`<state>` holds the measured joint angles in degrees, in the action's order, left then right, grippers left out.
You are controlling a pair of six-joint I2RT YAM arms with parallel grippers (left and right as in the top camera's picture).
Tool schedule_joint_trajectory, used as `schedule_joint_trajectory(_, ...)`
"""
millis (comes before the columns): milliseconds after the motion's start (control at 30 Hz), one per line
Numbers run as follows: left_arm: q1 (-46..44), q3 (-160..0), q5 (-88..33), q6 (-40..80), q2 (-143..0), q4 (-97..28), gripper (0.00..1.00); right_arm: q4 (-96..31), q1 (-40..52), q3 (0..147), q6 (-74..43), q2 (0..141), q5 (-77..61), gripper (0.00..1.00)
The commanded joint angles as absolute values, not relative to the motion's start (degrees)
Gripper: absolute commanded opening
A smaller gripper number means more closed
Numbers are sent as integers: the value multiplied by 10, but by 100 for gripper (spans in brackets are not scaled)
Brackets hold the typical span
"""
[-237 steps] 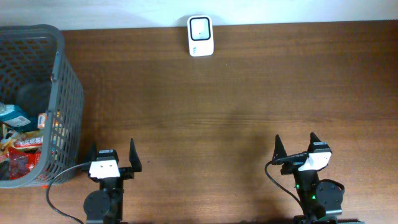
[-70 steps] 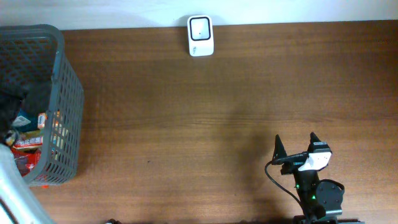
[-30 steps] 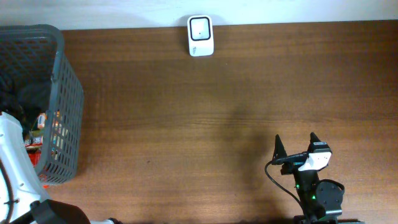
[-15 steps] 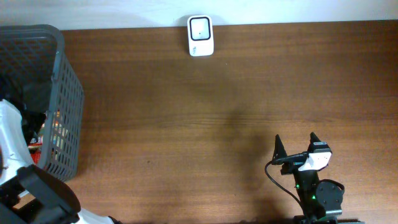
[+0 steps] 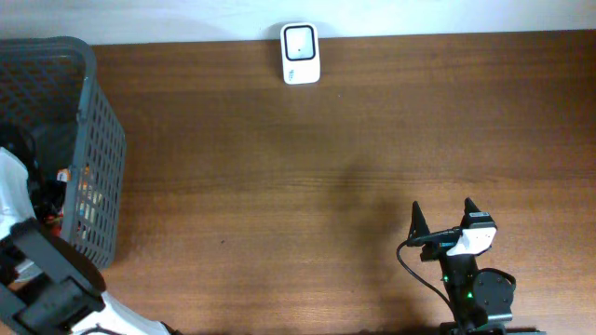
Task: Scan the item barcode
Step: 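Swing the left gripper over and down into the grey basket, then grasp the black-and-red snack packet in the basket with the left gripper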
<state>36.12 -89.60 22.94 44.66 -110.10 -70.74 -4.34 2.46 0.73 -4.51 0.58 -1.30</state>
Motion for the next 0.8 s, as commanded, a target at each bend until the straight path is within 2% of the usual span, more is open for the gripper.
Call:
schedule_joint_trajectory(0,366,-899,228,454,-1125,-706,100,-46,25,3,-47,2,-8,98)
schedule_joint_trajectory(67,366,-899,227,454,-1137,-699,89,-46,25,3,-47,2,-8,98)
schedule_joint_trajectory(167,366,-899,227,454,-1139,-698,79,-46,25,3,-47,2,-8,98)
schedule_joint_trajectory(200,366,-899,227,454,-1139,-697,71,-46,25,3,-47,2,-8,98)
schedule_joint_trajectory(233,366,-899,228,454,-1139,-697,68,-46,25,3,-47,2,-8,98)
schedule_joint_trajectory(567,366,-858,227,454,-1145,-686,66,-46,25,3,-47,2,-8,98)
schedule_joint_trajectory(700,366,-857,227,454,-1145,-686,62,-46,25,3,-47,2,-8,98)
schedule_joint_trajectory(767,366,-857,227,454,-1145,-686,54,-46,25,3,-47,2,-8,98)
